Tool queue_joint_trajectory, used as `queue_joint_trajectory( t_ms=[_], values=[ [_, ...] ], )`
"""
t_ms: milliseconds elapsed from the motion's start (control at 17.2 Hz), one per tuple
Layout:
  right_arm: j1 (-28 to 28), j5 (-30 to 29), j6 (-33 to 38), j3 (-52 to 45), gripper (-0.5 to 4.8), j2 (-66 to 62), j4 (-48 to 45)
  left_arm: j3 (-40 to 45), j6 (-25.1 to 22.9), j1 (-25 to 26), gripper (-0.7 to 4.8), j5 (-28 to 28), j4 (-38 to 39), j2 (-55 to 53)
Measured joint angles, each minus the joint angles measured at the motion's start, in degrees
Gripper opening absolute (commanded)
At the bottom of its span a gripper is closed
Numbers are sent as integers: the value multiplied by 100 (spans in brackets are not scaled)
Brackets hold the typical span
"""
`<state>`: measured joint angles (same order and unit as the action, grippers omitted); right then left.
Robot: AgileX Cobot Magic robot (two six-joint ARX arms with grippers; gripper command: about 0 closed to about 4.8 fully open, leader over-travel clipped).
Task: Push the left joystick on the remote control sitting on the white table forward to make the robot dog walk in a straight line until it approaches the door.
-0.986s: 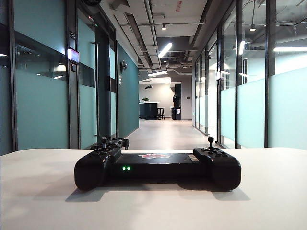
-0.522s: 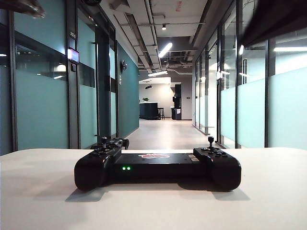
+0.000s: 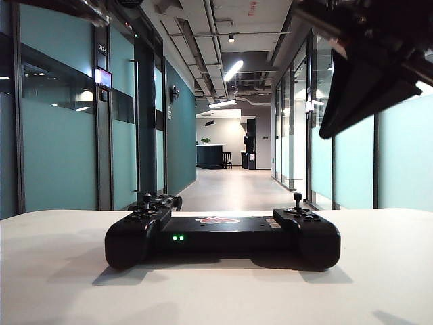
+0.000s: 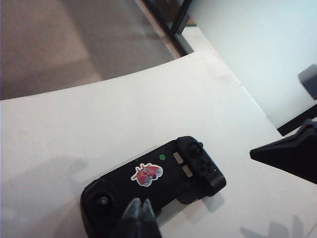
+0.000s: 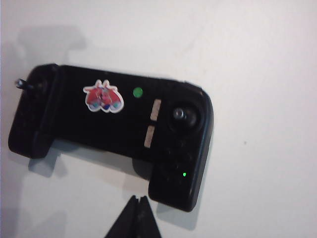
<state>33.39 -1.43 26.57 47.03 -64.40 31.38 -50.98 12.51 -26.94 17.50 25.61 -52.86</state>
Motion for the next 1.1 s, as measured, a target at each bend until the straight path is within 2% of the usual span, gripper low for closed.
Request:
queue_joint_trajectory(
  t_ms=[58, 116, 406, 580, 812, 1101],
  values=[
    [2, -15, 4, 2, 228, -9, 4, 2, 0, 2, -5, -2, 2, -31],
    [4, -17, 9, 13, 312, -15, 7, 2, 0, 4, -5, -24, 33, -48],
    [7, -90, 186, 83, 329, -37, 74, 2, 0, 2, -5, -55, 85, -103],
    [9, -227, 267, 221, 421, -389, 420, 2, 0, 2, -5, -46, 83, -103],
    [11, -260, 269, 682, 421, -1027, 861, 2, 0, 2, -5, 50, 85, -103],
    [15, -199, -92, 1137, 421, -1867, 1228, 2, 0, 2, -5, 52, 83, -103]
  ],
)
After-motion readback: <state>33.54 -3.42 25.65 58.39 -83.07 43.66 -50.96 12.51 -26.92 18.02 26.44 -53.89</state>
